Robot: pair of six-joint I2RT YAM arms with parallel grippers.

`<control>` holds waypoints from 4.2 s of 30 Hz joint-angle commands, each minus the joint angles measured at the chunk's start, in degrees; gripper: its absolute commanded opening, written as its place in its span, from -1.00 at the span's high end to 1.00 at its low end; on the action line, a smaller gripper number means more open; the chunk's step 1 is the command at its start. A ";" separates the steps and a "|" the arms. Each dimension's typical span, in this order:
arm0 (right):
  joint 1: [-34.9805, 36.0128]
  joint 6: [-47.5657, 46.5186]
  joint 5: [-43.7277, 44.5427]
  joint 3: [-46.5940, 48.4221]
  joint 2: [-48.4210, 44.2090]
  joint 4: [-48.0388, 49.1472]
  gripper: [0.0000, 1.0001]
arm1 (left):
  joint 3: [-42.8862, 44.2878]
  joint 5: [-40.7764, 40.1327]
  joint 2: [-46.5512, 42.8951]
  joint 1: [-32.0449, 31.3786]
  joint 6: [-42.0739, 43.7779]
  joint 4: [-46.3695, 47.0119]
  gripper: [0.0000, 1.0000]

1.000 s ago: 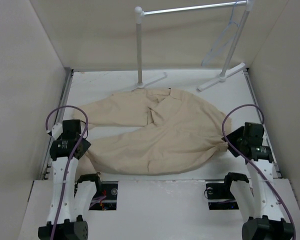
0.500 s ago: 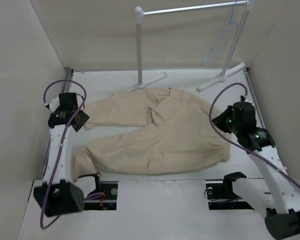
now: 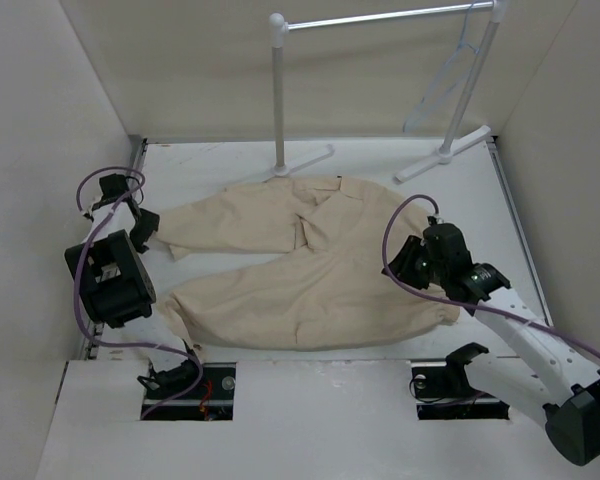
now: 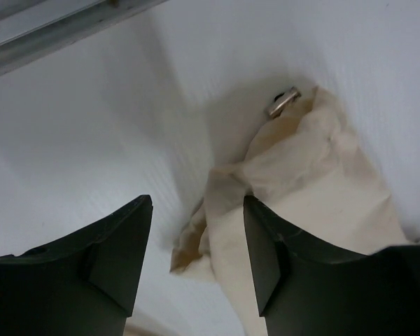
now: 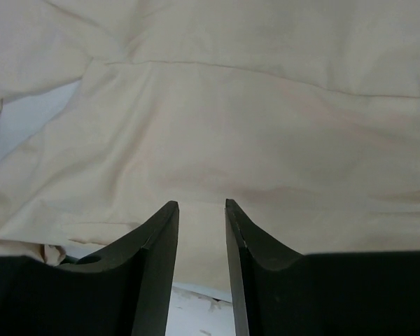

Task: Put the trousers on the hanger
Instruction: Flatten out the trousers at the center of the board.

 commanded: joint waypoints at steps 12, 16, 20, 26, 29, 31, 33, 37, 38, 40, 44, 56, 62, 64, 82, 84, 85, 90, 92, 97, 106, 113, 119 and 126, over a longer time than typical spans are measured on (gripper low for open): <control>-2.50 1.17 0.10 -2.76 -2.06 3.80 0.01 | 16.34 6.43 4.96 -2.50 -3.51 4.77 0.96; -5.94 0.65 -0.43 -2.59 0.83 5.65 -0.27 | 31.79 6.18 1.26 -8.03 -3.26 -5.14 0.96; -6.82 -0.06 -0.07 -2.15 3.73 6.09 -0.33 | 41.66 3.55 -2.25 -10.68 -2.46 -14.74 0.96; -6.56 -0.41 -1.13 -2.76 3.83 8.02 -0.37 | 31.51 -1.90 -12.44 -8.49 -0.09 -16.60 0.93; -6.56 -0.24 -1.92 -3.47 3.30 8.46 -0.38 | 18.87 -2.26 -16.22 -4.02 -0.44 -14.24 0.92; -6.47 -0.06 -2.44 -3.82 2.51 8.46 -0.40 | 11.30 -1.92 -16.85 -0.85 -0.53 -11.43 0.92; -6.38 -0.06 -3.15 -4.26 1.20 8.46 -0.43 | 6.71 -2.08 -15.72 1.35 -0.44 -9.32 0.92; -6.38 -0.41 -3.59 -4.52 -1.00 7.32 -0.51 | 3.18 -4.54 -11.06 2.76 -0.44 -5.88 0.90; -6.47 -0.41 -3.59 -4.52 -1.53 6.88 -0.53 | 2.92 -4.98 -9.83 3.20 -0.53 -5.36 0.86; -7.08 -0.76 -3.68 -4.70 -2.76 6.00 -0.56 | 2.83 -5.34 -8.33 3.55 -0.27 -4.56 0.72; -8.58 -1.03 -3.76 -4.88 -3.91 5.30 -0.58 | 4.49 -5.86 -9.20 4.00 -0.09 -4.73 0.16; -17.11 -3.22 -4.65 6.45 6.89 4.24 0.72 | 15.99 -10.90 -1.25 -9.27 8.44 -3.84 -0.15; -15.70 -2.61 -4.03 9.10 10.24 5.73 0.58 | 23.83 -4.46 14.60 -9.63 7.21 -5.26 -0.15; -16.31 -2.08 -3.59 8.40 10.07 5.74 0.38 | 23.75 -4.64 16.19 -9.54 6.77 -5.26 -0.15; -38.37 -0.23 9.94 17.44 34.49 10.84 -0.23 | 26.55 -9.20 19.10 -6.47 3.43 -1.13 0.96; -39.16 -1.20 11.26 18.76 35.99 10.05 -0.23 | 28.83 -9.29 20.14 -5.76 3.51 -1.22 0.97; -39.51 -1.29 11.70 19.29 36.69 9.70 -0.24 | 30.58 -9.21 21.02 -5.59 3.51 -1.92 0.98; -38.99 -3.40 8.46 24.21 42.31 8.03 -0.28 | 38.58 -7.89 24.89 -5.58 3.69 -2.01 0.97; -38.20 -3.57 6.53 25.53 44.42 7.58 -0.26 | 41.75 -7.89 26.73 -6.46 3.69 -2.10 0.96; -37.15 -6.38 1.78 29.57 49.26 5.74 -0.17 | 46.24 -9.38 31.04 -7.43 3.69 -2.19 0.77; -36.09 -7.97 -0.16 32.21 53.75 3.28 0.25 | 33.09 -9.73 17.37 -12.08 2.90 2.02 -0.11; -37.14 -5.69 -0.08 33.27 53.06 3.19 0.91 | 8.31 -10.00 -4.34 -21.13 2.81 7.92 -0.17; -41.36 0.99 4.76 39.23 50.14 6.26 0.97 | -7.61 -9.47 -21.22 -20.45 2.37 5.73 -0.21; -43.82 6.87 7.39 48.47 54.89 6.61 0.88 | -15.62 -7.10 -35.73 -15.96 2.55 -4.37 -0.24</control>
